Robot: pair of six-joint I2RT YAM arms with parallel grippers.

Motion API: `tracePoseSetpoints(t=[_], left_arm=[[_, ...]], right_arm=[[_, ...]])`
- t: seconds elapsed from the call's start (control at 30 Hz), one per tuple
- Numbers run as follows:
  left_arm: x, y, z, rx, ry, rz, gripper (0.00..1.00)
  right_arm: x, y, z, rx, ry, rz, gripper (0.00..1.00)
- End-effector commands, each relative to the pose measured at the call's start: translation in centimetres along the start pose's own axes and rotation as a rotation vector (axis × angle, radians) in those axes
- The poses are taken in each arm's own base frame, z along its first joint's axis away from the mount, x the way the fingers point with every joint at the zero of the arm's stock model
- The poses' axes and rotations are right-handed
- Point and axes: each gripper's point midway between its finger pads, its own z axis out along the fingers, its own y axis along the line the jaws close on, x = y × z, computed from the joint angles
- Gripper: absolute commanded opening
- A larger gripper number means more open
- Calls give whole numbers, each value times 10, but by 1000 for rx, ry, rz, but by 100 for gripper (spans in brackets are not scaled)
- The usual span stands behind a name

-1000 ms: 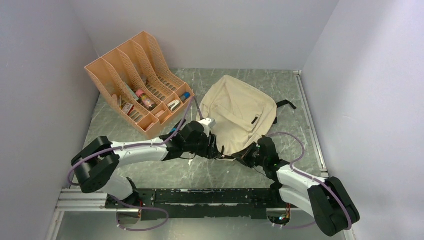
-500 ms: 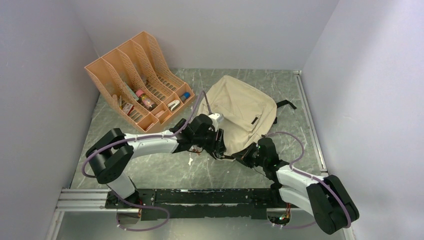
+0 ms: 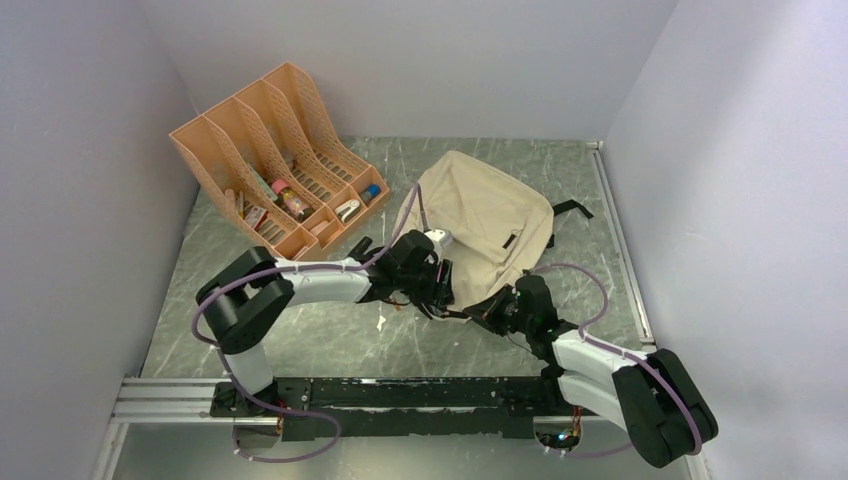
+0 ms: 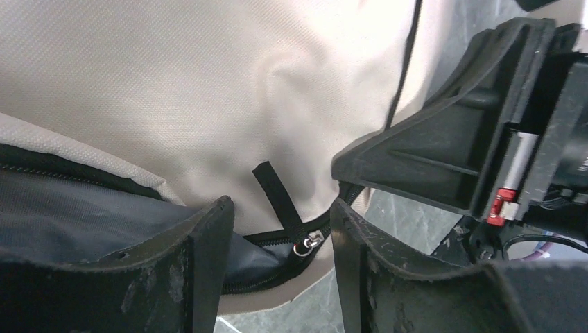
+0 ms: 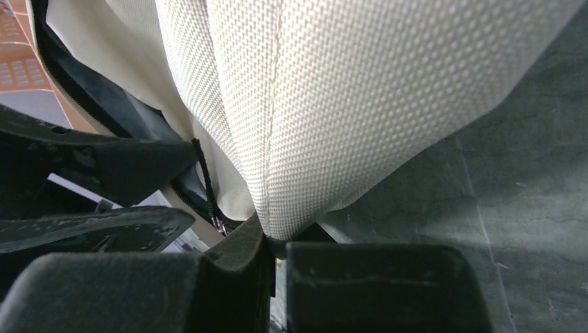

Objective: Pack the student bag
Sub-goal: Zip the student bag at the center of the board.

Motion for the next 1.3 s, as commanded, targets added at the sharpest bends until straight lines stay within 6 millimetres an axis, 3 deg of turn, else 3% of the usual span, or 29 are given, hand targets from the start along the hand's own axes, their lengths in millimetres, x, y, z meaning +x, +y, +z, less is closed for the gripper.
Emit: tracePoseSetpoints(t=[0.0, 0.33, 0.63, 0.77, 0.87, 1.07, 1.27], left_arm=[[-3, -1, 12, -2, -17, 2, 59], [21, -12, 22, 10, 31, 23, 53], [32, -6, 26, -11, 57, 23, 30], [25, -6, 23, -33, 45, 38, 13], [15, -6, 18, -45, 17, 42, 5], [-7, -12, 3, -27, -56, 9, 5], [-23, -4, -13, -42, -129, -52, 5]], right_arm=[[2, -21, 0, 65, -19, -9, 0], [1, -23, -1, 69, -29, -4, 0], [1, -23, -1, 70, -25, -3, 0], [1, -23, -1, 71, -28, -2, 0], [1, -23, -1, 71, -29, -2, 0], [1, -24, 0, 71, -26, -1, 0], [1, -25, -1, 81, -28, -9, 0]])
